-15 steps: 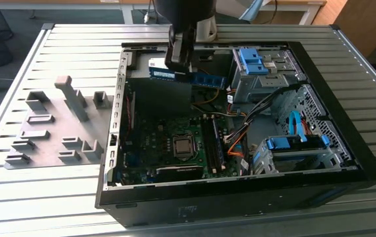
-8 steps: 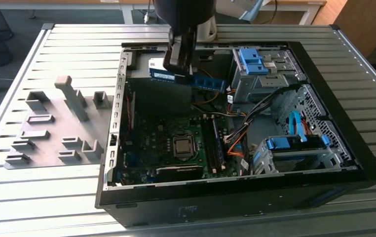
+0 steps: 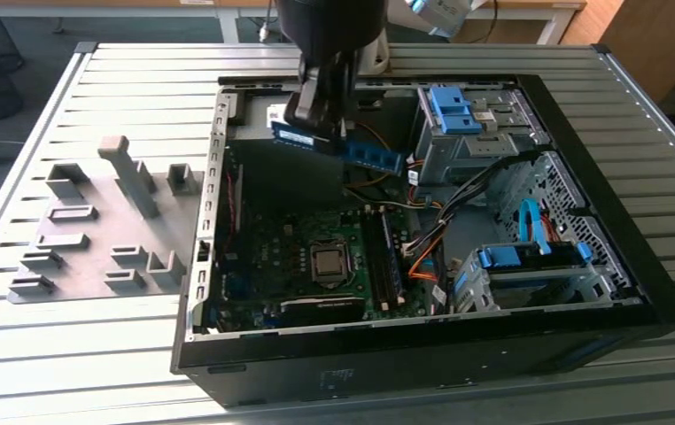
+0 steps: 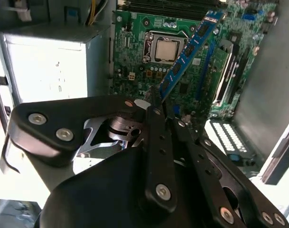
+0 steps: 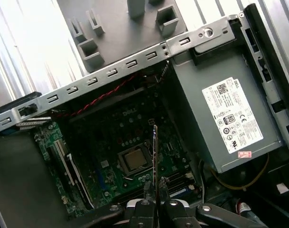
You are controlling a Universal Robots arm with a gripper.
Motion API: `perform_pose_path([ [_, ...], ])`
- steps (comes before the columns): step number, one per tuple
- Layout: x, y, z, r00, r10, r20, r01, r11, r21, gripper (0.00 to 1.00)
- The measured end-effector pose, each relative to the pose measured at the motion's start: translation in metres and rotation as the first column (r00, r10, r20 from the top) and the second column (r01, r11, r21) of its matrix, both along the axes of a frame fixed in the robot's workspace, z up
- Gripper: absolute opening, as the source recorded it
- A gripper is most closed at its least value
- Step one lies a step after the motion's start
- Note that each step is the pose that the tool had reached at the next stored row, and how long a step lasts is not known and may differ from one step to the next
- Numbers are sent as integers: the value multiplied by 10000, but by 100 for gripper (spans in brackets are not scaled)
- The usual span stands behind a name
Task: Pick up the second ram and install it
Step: 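Insert the second ram into the second slot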
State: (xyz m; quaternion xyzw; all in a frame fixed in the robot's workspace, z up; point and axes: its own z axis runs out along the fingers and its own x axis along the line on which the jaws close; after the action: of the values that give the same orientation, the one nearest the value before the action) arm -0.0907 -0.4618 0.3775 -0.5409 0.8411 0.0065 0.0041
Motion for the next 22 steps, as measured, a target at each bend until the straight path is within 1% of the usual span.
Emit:
perform_pose_path([
  [3, 0, 0, -18, 9986, -532, 0, 532, 9986, -11, 14],
  [6, 0, 0, -35, 9942, -1073, 1, 1073, 9942, -23, 14],
  [9, 0, 0, -53, 9871, -1599, 2, 1599, 9871, -34, 14],
  [11, 0, 0, -65, 9806, -1962, 4, 1962, 9806, -42, 14],
  [13, 0, 0, -77, 9731, -2306, 6, 2306, 9730, -49, 14],
  [15, 0, 0, -89, 9643, -2648, 7, 2648, 9643, -56, 14],
  [19, 0, 0, -113, 9428, -3332, 12, 3332, 9428, -69, 14],
  [22, 0, 0, -131, 9242, -3819, 16, 3819, 9241, -82, 14],
])
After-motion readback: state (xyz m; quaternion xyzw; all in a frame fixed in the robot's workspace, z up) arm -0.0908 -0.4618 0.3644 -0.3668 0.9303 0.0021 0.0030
